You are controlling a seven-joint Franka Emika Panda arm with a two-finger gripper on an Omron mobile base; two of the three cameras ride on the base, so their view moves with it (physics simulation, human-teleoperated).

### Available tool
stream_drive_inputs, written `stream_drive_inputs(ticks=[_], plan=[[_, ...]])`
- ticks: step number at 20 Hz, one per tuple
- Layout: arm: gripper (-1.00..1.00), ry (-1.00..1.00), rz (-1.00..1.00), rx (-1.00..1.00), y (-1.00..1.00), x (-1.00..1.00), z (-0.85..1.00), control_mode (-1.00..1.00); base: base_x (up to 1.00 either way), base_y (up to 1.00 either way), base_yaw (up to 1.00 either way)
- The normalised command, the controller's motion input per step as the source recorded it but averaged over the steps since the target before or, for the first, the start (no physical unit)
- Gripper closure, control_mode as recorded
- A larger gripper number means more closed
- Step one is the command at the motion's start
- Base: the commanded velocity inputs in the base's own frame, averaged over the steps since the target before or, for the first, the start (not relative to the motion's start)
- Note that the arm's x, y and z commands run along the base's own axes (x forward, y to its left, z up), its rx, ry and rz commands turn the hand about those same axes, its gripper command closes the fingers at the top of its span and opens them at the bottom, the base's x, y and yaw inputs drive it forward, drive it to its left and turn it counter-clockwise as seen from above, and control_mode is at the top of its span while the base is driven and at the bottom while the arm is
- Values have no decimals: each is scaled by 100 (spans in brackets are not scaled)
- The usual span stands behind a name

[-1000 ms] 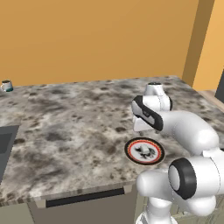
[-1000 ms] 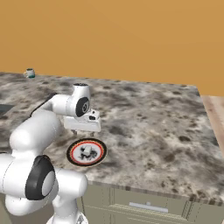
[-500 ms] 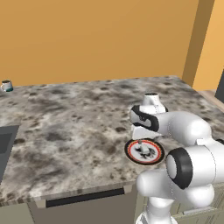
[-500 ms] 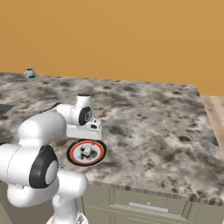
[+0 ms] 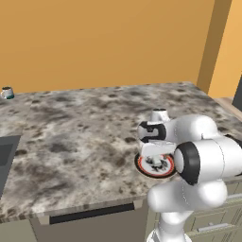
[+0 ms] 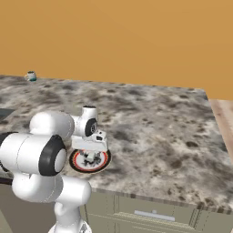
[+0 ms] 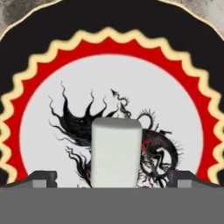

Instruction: Pick up the marshmallow and place it in the cup of hot chocolate on the dining counter.

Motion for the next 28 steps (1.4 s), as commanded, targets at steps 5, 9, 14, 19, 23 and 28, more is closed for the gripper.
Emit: stream_drive_inputs(ticks=[5, 9, 14, 19, 23, 28], plan=[[-100, 6, 0, 0, 0, 13, -28, -100, 0, 0, 0], [-100, 6, 0, 0, 0, 1, -22, -100, 0, 0, 0], [100, 3, 0, 0, 0, 0, -6, -100, 0, 0, 0], [100, 0, 0, 0, 0, 0, 0, -100, 0, 0, 0], [100, 0, 0, 0, 0, 0, -5, -100, 0, 0, 0], [100, 0, 0, 0, 0, -6, -4, -100, 0, 0, 0]])
